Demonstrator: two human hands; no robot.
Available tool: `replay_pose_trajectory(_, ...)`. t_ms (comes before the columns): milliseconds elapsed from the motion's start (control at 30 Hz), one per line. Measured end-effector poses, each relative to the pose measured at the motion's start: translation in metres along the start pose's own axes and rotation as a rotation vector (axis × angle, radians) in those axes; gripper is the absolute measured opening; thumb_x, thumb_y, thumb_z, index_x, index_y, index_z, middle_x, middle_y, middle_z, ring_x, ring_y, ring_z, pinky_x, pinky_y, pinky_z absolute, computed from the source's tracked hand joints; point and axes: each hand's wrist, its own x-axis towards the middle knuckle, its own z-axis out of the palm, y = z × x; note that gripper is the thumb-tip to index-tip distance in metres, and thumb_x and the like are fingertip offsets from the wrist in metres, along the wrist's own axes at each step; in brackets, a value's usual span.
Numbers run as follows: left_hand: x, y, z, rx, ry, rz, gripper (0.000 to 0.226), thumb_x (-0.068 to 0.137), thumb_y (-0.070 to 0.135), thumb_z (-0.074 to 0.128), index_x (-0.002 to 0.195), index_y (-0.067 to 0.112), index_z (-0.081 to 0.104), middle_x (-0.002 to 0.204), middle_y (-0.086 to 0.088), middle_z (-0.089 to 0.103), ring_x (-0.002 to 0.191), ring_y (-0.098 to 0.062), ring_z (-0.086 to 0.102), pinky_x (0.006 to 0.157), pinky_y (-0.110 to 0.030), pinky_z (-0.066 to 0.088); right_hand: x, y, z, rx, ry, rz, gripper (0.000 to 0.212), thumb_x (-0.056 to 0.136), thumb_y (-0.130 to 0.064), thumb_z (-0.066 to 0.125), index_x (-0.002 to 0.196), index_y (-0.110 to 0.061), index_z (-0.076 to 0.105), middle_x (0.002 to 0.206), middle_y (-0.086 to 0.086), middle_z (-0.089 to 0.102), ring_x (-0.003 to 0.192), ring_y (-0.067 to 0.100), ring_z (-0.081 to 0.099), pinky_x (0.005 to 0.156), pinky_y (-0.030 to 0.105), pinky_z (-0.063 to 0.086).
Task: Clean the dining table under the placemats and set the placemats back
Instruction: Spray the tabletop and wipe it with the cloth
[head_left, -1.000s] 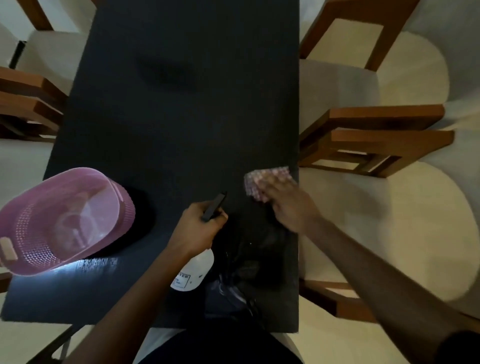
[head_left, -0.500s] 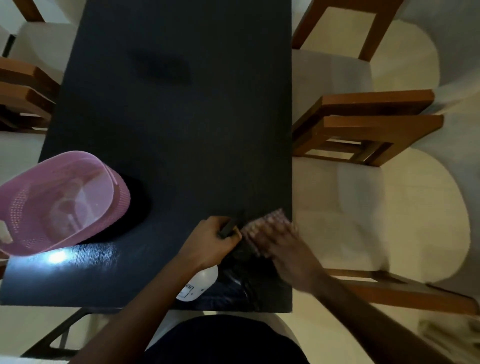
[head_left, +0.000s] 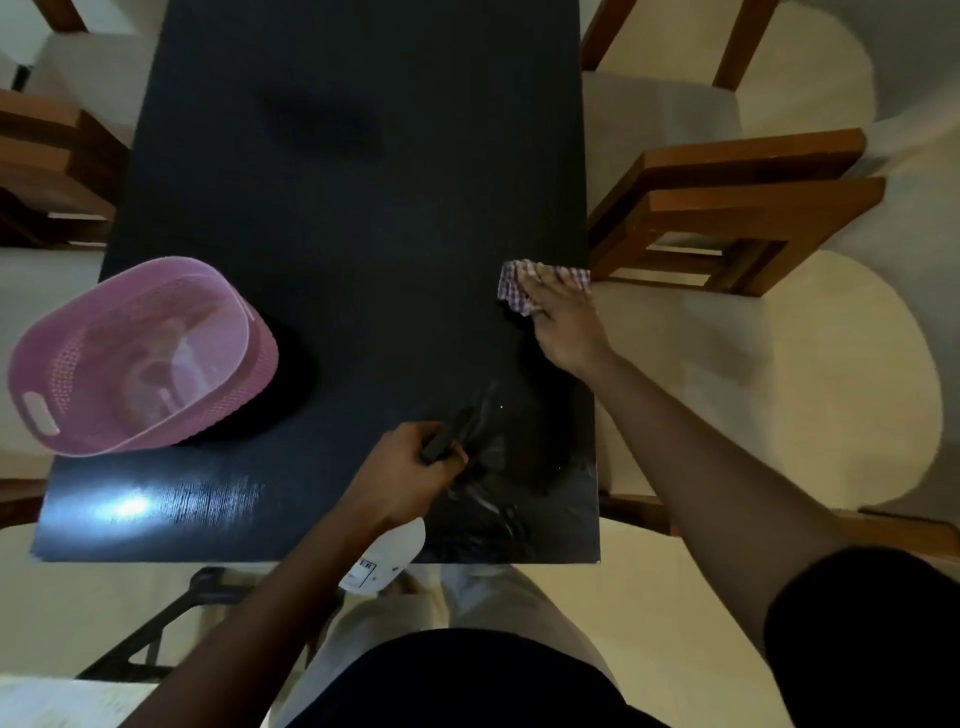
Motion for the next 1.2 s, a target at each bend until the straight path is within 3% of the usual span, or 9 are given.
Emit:
replay_pose_trajectory(200,-0.028,-0.011,0.002,0.017,0.023,0.020,0.037,0.086,0.042,0.063,0.082,0.005,0.066,0.065,-0.023,0.061,0.049,-0.024,0.054,0.057,-0.057,0.051,-0.160,-0.012,0.073,-0.062,-0.136,-0.319,0.073,0.096,-0.027,0.035,0.165,-0.042,0.014,0.174,-0.009,0.011,0.162,0.021,-0.001,0.128,0.061,0.011)
replay_pose_trajectory(300,-0.048,-0.024,0.006,0.000,0.019,0.035,0.026,0.092,0.031,0.068,0.079,0.008,0.066,0.064,-0.021,0.063,0.048,-0.022,0.058,0.057,-0.051,0.054,-0.258,-0.009,0.098,-0.156,-0.198,-0.383,0.072,0.105,-0.022,0.039,0.165,-0.042,0.006,0.174,-0.014,0.001,0.161,0.017,-0.011,0.129,0.055,0.008)
replay_pose_trajectory(400,-0.070,-0.040,0.010,-0.021,0.001,0.049,0.022,0.097,0.027,0.067,0.085,0.008,0.069,0.073,-0.024,0.066,0.050,-0.017,0.055,0.058,-0.041,0.050,-0.310,0.020,0.091,-0.190,-0.171,-0.357,0.068,0.106,-0.022,0.041,0.166,-0.039,0.012,0.174,-0.015,0.008,0.161,0.011,-0.005,0.130,0.049,0.013)
replay_pose_trajectory(500,-0.094,-0.055,0.016,-0.049,-0.017,0.024,0.024,0.094,0.031,0.067,0.088,0.008,0.070,0.080,-0.028,0.067,0.049,-0.018,0.056,0.053,-0.034,0.050,-0.304,0.041,0.079,-0.162,-0.060,-0.265,0.065,0.104,-0.017,0.041,0.164,-0.031,0.023,0.172,-0.006,0.018,0.161,0.017,0.007,0.129,0.051,0.019)
replay_pose_trajectory(600,-0.113,-0.066,0.020,-0.062,-0.010,-0.001,0.028,0.085,0.038,0.064,0.083,0.010,0.070,0.080,-0.027,0.067,0.049,-0.018,0.056,0.053,-0.036,0.050,-0.254,0.030,0.071,-0.075,0.034,-0.053,0.064,0.107,-0.014,0.039,0.165,-0.030,0.017,0.174,-0.004,0.010,0.162,0.020,0.003,0.131,0.048,0.009)
replay_pose_trajectory(733,-0.124,-0.076,0.024,-0.044,-0.016,0.001,0.018,0.097,0.022,0.066,0.085,0.008,0.070,0.083,-0.029,0.067,0.049,-0.016,0.055,0.047,-0.028,0.048,-0.190,-0.014,0.078,-0.026,0.137,0.168,0.064,0.106,-0.017,0.039,0.166,-0.027,0.019,0.174,0.001,0.013,0.161,0.028,0.006,0.131,0.048,0.007)
replay_pose_trajectory(833,-0.124,-0.081,0.025,-0.046,0.007,-0.005,0.019,0.096,0.020,0.065,0.085,0.005,0.068,0.077,-0.026,0.063,0.050,-0.019,0.054,0.047,-0.029,0.048,-0.213,-0.057,0.113,-0.074,0.118,0.055,0.070,0.101,-0.014,0.048,0.165,-0.030,0.023,0.173,-0.001,0.020,0.161,0.024,0.010,0.130,0.051,0.010)
replay_pose_trajectory(1000,-0.121,-0.079,0.021,-0.113,-0.016,-0.004,0.019,0.099,0.025,0.066,0.085,0.012,0.068,0.070,-0.008,0.060,0.054,-0.018,0.055,0.050,-0.031,0.050,-0.305,-0.063,0.148,-0.162,0.045,-0.196,0.079,0.103,-0.016,0.049,0.166,-0.040,0.007,0.175,-0.009,0.001,0.161,0.016,-0.011,0.129,0.047,-0.005)
replay_pose_trajectory(1200,-0.121,-0.083,0.017,-0.086,-0.047,-0.009,0.020,0.101,0.025,0.064,0.088,0.010,0.067,0.072,-0.009,0.060,0.054,-0.017,0.055,0.054,-0.030,0.050,-0.331,0.003,0.127,-0.098,0.155,0.070,0.072,0.105,-0.013,0.041,0.167,-0.031,0.009,0.175,-0.006,0.007,0.161,0.016,-0.004,0.129,0.052,0.015)
